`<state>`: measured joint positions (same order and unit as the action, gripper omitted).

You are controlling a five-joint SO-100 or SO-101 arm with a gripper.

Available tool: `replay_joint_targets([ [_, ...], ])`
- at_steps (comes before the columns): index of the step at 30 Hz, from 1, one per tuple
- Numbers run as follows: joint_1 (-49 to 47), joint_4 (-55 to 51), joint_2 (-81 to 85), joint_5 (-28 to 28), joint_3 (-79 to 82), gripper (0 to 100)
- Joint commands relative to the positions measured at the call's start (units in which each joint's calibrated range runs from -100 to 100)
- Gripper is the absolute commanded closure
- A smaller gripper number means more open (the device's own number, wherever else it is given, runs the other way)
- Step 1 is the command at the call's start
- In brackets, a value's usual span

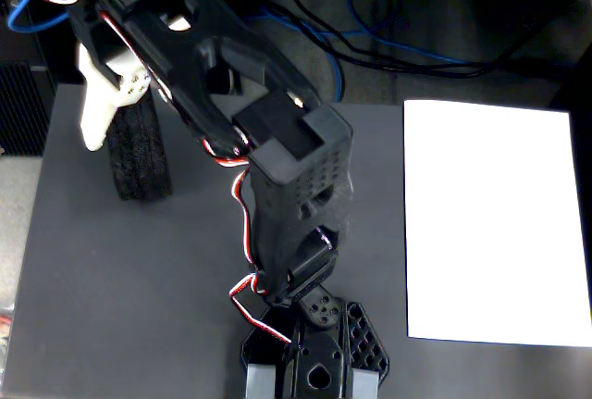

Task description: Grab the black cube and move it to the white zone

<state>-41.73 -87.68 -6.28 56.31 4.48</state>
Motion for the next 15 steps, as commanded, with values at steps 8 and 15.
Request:
replay_joint_targets([
  [8, 0.67, 9.72, -21.56, -0.26, -0.58, 65],
  [15, 0.6, 9.55, -21.48, -6.6, -1.4, 98],
])
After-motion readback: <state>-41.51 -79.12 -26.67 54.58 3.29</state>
